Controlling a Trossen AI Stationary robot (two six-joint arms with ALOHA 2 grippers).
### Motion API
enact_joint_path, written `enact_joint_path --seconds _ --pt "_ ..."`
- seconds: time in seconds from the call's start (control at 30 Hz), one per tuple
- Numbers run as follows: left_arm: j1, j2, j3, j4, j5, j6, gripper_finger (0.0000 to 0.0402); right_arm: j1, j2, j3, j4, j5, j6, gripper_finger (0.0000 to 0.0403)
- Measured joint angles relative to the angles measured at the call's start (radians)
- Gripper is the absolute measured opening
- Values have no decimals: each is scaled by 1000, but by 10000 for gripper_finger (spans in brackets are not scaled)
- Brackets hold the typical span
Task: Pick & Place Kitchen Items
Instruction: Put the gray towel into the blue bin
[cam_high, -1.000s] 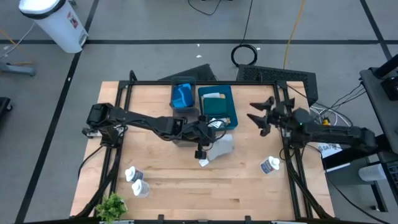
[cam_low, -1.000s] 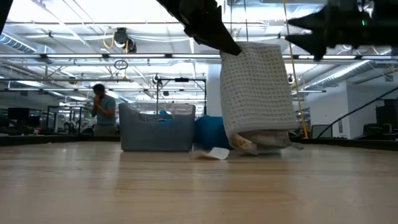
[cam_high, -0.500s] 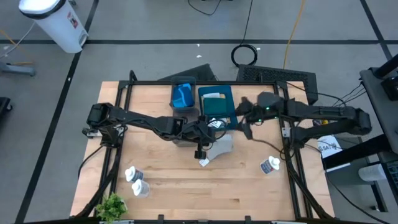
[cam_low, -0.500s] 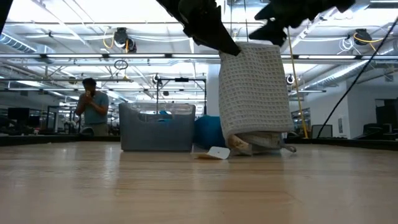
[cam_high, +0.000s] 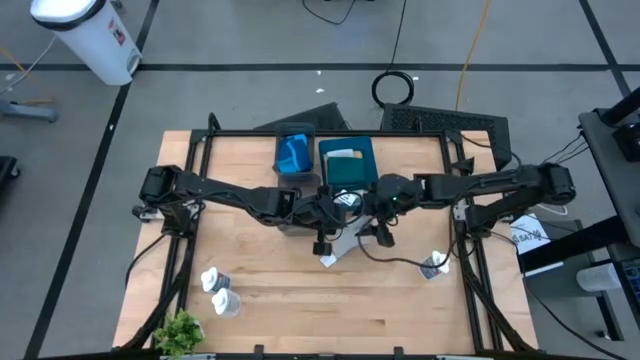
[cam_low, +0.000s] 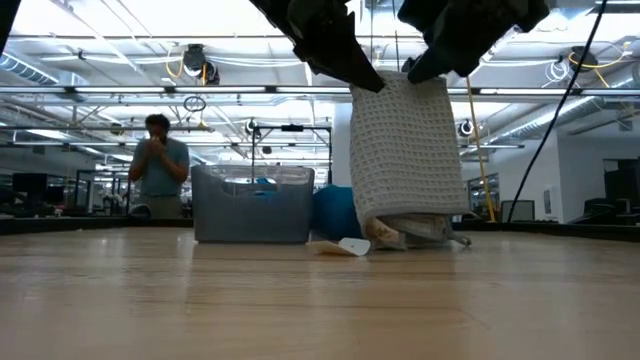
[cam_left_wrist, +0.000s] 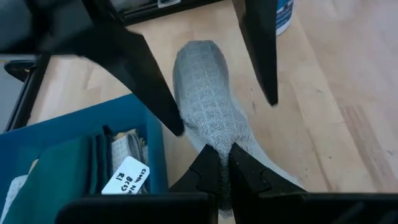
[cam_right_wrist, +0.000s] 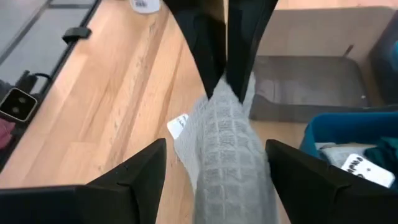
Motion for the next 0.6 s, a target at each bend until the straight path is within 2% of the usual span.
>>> enact_joint_path --seconds 0.17,0.27,0.47,0.6 --pt "0 0 0 1 -6 -2 10 2 47 0 -1 73 -10 242" --pt "0 0 0 0 -6 -6 14 3 48 0 -7 102 -34 221" --pt "-2 0 0 2 -6 -39 17 3 33 0 -5 100 -38 129" --pt "-2 0 -1 24 -6 -101 48 3 19 0 -14 97 -39 48"
